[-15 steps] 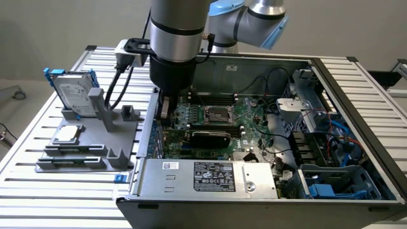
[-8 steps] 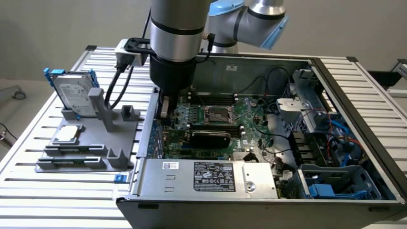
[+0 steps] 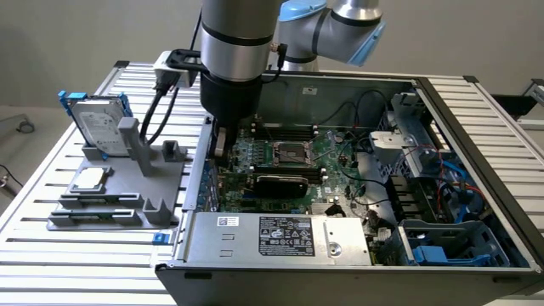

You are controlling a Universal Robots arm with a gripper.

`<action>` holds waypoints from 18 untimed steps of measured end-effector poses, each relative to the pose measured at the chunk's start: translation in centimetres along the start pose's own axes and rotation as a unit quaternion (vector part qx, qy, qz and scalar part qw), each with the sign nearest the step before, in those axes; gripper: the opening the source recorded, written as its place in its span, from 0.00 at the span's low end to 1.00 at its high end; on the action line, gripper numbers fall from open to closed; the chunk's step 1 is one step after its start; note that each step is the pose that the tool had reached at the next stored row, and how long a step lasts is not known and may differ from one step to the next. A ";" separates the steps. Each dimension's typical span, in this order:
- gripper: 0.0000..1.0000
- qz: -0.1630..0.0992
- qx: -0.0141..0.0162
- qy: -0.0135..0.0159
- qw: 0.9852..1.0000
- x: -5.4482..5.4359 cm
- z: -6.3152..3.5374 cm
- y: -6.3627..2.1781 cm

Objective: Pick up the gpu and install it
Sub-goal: 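Press down on the gpu until it lock into place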

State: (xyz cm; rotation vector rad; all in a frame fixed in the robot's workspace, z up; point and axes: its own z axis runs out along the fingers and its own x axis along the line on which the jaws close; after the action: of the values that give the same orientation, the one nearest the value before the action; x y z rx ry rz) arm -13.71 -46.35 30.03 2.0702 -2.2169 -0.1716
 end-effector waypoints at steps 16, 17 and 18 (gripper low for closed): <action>0.11 0.001 -0.003 -0.002 1.000 -0.2 -0.07 0.05; 0.11 0.002 -0.003 -0.002 1.000 -0.2 -0.07 0.05; 0.11 0.002 -0.003 -0.002 1.000 -0.2 -0.07 0.05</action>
State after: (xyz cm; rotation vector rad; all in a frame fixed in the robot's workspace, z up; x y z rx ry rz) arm -13.74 -46.14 30.11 2.0638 -2.2193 -0.1833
